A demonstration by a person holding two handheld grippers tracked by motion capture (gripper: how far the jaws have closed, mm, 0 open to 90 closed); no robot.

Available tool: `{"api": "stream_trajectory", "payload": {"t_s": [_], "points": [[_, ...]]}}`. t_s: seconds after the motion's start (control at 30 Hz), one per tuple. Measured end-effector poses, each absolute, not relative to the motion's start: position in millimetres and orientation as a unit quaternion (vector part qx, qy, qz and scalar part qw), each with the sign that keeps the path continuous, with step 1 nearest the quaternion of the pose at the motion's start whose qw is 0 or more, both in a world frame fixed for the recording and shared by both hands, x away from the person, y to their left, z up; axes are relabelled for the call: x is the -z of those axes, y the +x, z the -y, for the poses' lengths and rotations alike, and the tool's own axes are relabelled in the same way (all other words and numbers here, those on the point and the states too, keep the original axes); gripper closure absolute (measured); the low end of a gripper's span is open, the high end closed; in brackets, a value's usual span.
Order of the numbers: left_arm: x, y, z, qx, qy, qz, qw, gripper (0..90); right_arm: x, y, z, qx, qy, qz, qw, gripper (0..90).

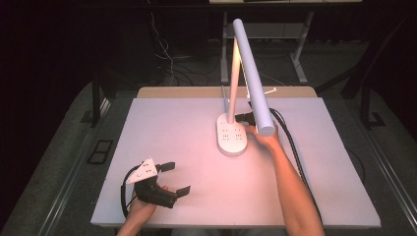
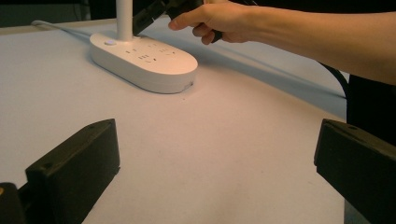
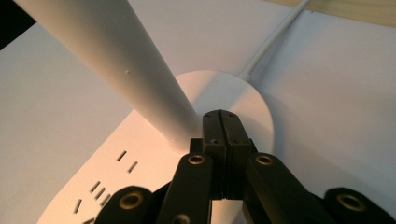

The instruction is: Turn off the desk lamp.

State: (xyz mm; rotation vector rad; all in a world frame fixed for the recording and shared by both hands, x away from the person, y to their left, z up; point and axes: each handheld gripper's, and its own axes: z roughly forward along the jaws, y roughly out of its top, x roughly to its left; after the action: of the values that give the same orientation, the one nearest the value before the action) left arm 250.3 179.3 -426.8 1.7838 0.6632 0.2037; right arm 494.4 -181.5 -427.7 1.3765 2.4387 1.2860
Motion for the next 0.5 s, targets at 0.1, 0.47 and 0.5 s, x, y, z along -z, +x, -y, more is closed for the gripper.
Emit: {"api": "stream_trajectory", "payload": {"t_s": [0.1, 0.47, 0.5], "points": [[426.8, 250.3, -179.1, -0.087, 0.762, -0.283, 0.576, 0.0, 428.4, 494.9, 182.4, -0.419, 0.446, -0.791, 0.029, 90.0], [426.9, 249.6, -178.1, -0.087, 0.763, -0.282, 0.575, 0.0, 432.4, 488.9, 181.4, -0.431, 0.449, -0.781, 0.043, 90.0], [427.0, 250.2, -178.4, -0.087, 0.763, -0.282, 0.575, 0.0, 432.2, 488.8, 181.3, -0.431, 0.450, -0.780, 0.043, 90.0]]}}
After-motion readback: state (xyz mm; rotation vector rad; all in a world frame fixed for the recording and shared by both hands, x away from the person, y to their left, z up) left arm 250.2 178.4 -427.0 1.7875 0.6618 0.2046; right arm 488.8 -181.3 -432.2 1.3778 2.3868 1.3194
